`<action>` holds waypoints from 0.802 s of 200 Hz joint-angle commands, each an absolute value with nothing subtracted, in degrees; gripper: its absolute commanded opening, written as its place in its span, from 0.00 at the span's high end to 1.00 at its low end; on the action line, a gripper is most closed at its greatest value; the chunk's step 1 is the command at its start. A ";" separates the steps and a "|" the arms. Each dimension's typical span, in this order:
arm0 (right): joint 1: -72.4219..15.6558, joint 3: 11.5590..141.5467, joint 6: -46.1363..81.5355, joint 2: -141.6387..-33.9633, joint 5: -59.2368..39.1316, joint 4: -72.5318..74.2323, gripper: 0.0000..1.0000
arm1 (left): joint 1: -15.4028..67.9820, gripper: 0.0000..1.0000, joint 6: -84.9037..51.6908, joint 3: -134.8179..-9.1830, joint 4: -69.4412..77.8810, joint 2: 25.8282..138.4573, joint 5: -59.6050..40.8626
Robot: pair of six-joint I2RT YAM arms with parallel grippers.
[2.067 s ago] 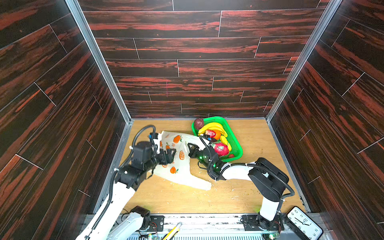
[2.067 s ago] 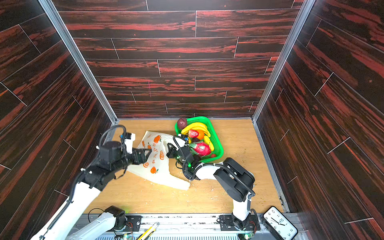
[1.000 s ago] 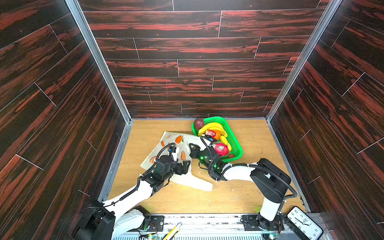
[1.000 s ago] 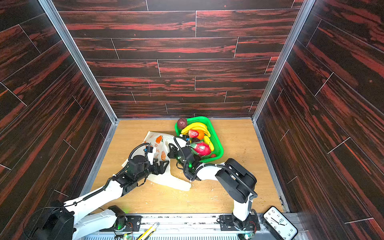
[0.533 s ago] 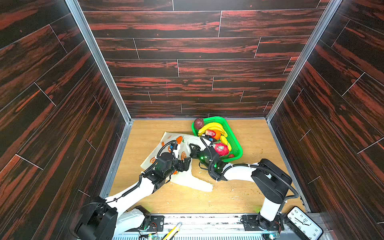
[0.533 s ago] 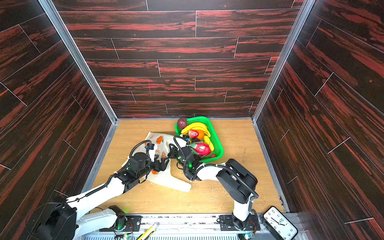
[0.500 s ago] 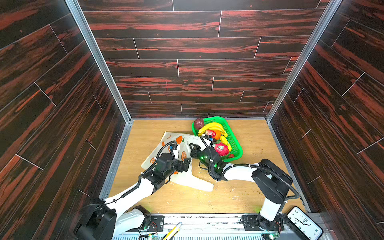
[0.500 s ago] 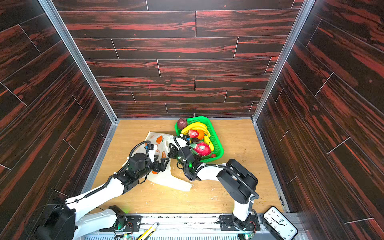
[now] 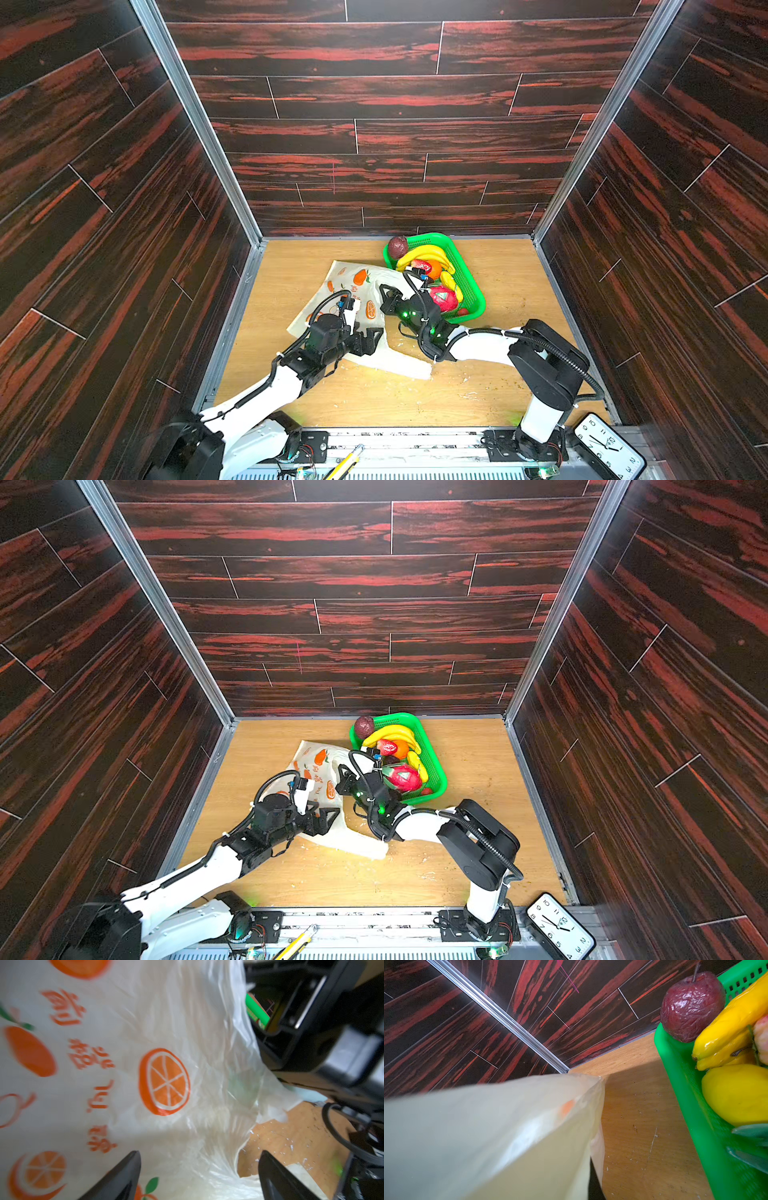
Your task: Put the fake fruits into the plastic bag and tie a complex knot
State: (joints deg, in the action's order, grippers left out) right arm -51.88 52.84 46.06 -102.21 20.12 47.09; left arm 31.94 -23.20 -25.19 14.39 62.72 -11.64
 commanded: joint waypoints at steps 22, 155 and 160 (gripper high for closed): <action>-52.53 52.47 46.76 -100.34 20.70 47.05 1.00 | 32.76 0.08 -25.03 -28.22 19.70 67.45 -10.89; -52.65 51.06 46.61 -99.07 21.59 44.69 1.00 | 32.78 0.13 -21.28 -31.03 11.50 64.86 12.90; -52.65 51.06 46.73 -99.12 21.49 44.72 1.00 | 32.78 0.13 -21.27 -31.11 11.58 65.09 12.68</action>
State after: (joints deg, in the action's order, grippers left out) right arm -52.14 51.70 46.06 -101.97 20.60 45.32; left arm 32.69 -22.44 -29.71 13.96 66.13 8.08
